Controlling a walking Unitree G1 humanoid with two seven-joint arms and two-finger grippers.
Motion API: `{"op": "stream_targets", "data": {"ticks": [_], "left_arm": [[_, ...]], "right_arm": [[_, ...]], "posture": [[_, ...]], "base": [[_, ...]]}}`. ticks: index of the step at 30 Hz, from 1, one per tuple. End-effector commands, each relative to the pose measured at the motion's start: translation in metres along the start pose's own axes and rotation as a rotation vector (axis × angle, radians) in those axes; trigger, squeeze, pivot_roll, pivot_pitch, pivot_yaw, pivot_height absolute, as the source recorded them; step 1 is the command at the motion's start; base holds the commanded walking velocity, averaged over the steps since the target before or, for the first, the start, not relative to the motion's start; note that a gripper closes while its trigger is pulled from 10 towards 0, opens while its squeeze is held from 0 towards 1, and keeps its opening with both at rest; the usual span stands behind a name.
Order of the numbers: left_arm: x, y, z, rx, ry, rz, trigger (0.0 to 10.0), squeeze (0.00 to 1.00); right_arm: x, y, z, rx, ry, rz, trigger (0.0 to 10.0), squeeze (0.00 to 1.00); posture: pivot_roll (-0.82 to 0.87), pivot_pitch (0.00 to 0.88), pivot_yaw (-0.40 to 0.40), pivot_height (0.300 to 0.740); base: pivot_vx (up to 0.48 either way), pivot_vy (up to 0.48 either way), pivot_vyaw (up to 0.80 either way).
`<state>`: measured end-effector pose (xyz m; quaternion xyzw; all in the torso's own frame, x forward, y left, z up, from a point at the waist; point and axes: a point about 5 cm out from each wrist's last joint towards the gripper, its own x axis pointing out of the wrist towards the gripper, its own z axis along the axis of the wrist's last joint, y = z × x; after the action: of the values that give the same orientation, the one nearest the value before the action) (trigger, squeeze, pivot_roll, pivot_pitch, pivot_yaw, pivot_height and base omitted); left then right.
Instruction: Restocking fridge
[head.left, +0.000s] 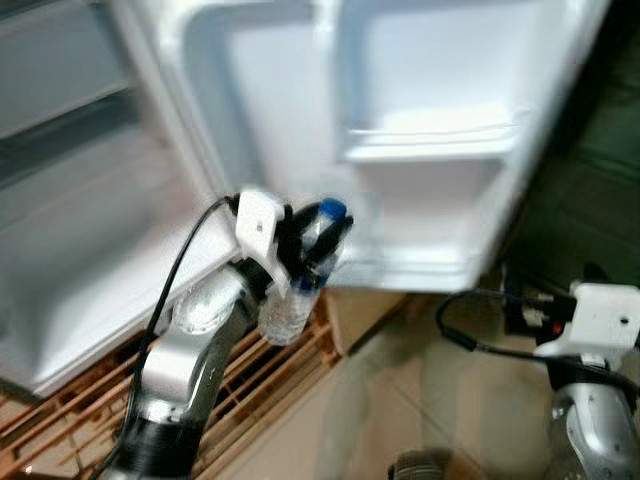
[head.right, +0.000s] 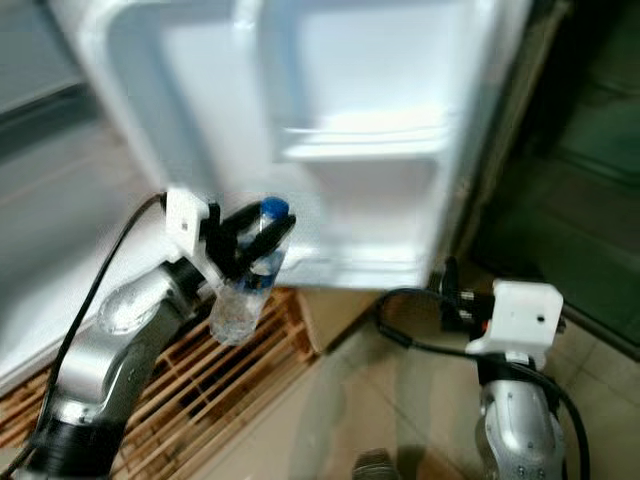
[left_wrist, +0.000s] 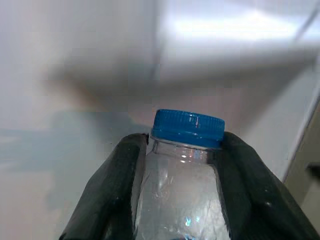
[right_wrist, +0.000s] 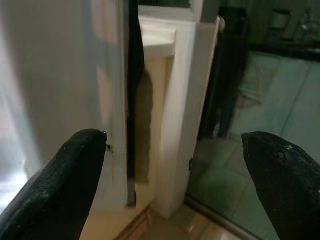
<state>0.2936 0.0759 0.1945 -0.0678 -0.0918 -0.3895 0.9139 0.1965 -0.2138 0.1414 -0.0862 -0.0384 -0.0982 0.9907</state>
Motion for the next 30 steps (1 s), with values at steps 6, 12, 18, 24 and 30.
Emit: {"op": "stream_targets", "data": {"ticks": [6,12,18,24,30], "left_arm": [[-0.004,0.017,0.015,-0.001,-0.017,-0.025,10.0,0.0],[-0.004,0.021,0.024,0.117,-0.09,-0.016,10.0,0.0],[0.009,0.037,0.023,0.13,-0.183,0.118,10.0,0.0],[0.037,0.057,0.015,0.0,-0.261,0.264,10.0,0.0],[0.057,0.053,0.013,0.032,-0.295,0.258,10.0,0.0]], "right_arm": [[-0.014,0.012,0.003,0.013,0.008,0.036,10.0,0.27],[-0.022,0.011,0.003,0.013,0.028,0.023,10.0,0.27],[-0.031,0.009,0.006,0.0,0.047,0.02,10.0,0.27],[-0.044,0.003,0.015,-0.032,0.072,0.038,10.0,0.27],[-0.052,0.001,0.021,-0.06,0.084,0.044,10.0,0.27]], "posture": [[-0.25,0.0,0.15,0.732],[-0.27,0.0,0.155,0.732],[-0.3,0.01,0.142,0.732],[-0.38,0.086,0.102,0.732],[-0.45,0.124,0.085,0.732]], "base": [[0.0,0.0,0.0],[0.0,0.0,0.0],[0.0,0.0,0.0],[0.0,0.0,0.0],[0.0,0.0,0.0]]}}
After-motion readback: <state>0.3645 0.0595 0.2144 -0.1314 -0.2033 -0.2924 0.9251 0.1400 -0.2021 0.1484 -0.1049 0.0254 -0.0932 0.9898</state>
